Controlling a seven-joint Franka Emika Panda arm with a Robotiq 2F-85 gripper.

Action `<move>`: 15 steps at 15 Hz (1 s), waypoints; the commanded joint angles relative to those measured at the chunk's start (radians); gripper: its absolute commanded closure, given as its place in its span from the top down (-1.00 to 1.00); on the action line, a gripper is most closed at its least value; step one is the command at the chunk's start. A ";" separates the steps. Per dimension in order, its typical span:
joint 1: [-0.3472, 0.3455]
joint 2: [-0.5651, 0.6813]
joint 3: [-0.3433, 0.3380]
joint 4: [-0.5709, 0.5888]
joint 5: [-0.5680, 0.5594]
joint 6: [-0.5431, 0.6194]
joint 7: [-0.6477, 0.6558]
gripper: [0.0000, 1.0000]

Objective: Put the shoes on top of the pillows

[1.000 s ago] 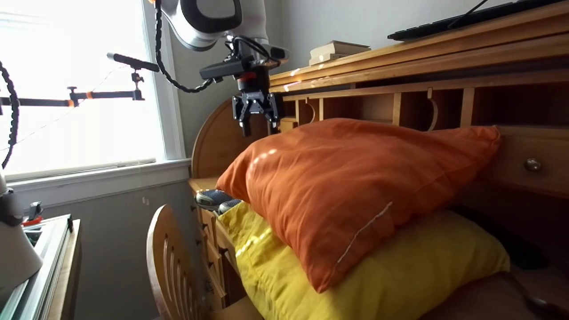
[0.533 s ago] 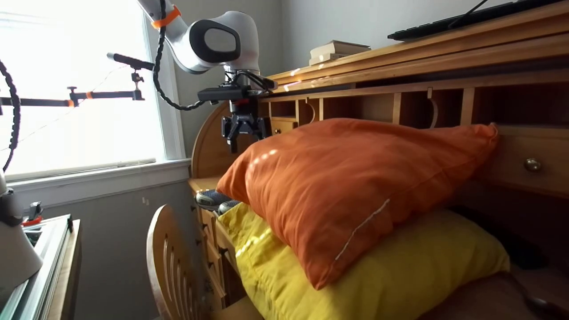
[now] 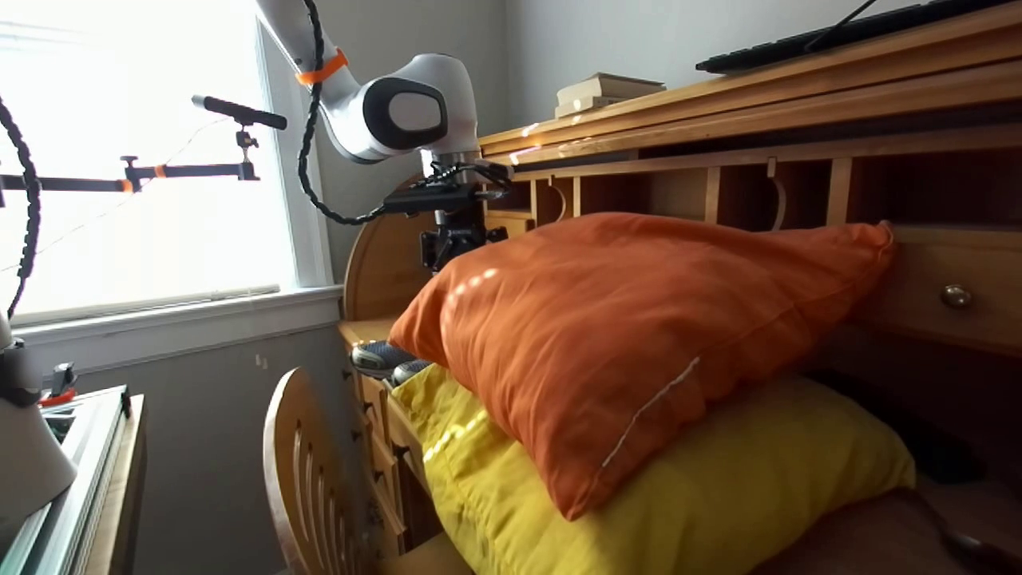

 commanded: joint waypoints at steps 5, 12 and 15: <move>-0.050 0.123 0.039 0.023 -0.004 0.208 -0.005 1.00; -0.088 0.181 0.082 0.049 0.037 0.217 0.080 1.00; -0.092 0.192 0.085 0.061 0.045 0.199 0.128 0.48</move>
